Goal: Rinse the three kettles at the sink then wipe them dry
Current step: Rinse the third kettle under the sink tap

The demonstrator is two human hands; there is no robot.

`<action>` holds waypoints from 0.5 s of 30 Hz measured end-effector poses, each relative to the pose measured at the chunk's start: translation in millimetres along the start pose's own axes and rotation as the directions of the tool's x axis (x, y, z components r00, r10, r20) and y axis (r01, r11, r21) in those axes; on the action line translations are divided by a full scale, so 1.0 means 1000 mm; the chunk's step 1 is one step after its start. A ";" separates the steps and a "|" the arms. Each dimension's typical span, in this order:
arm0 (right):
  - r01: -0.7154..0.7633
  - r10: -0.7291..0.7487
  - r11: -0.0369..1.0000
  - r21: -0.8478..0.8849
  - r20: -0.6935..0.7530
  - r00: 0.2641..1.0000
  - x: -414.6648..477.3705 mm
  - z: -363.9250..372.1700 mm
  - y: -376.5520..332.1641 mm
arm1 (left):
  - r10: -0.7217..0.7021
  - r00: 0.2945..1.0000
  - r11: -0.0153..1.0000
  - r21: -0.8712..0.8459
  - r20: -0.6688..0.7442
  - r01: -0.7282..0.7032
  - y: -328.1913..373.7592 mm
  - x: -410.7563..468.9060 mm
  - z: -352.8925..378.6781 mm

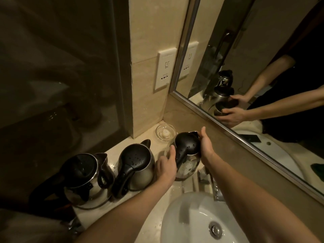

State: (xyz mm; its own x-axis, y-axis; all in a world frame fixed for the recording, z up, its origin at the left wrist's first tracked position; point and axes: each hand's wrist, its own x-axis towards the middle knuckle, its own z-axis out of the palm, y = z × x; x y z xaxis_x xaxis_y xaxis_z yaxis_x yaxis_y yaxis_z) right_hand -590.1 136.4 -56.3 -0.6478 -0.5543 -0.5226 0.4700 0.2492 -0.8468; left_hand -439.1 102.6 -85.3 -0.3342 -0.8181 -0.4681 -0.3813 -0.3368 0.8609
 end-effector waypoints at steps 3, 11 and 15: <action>0.066 -0.066 0.998 0.002 -0.011 0.998 -0.010 -0.001 -0.017 | 0.052 0.998 0.998 0.020 0.017 -0.052 0.010 -0.002 0.003; 0.110 -0.107 0.993 0.050 -0.076 0.991 -0.083 -0.005 -0.025 | 0.101 0.993 0.993 -0.062 0.057 -0.098 0.034 -0.043 -0.042; 0.132 -0.130 0.991 0.005 -0.141 0.981 -0.123 -0.004 -0.003 | 0.126 0.988 0.992 0.012 0.088 -0.128 0.021 -0.062 -0.068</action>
State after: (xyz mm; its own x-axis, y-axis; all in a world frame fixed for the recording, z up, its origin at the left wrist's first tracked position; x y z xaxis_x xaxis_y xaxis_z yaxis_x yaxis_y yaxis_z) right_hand -514.6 207.1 10.3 -0.7817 -0.4641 -0.4166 0.3830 0.1700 -0.9080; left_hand -368.3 114.3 -24.6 -0.4540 -0.8099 -0.3714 -0.3459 -0.2239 0.9112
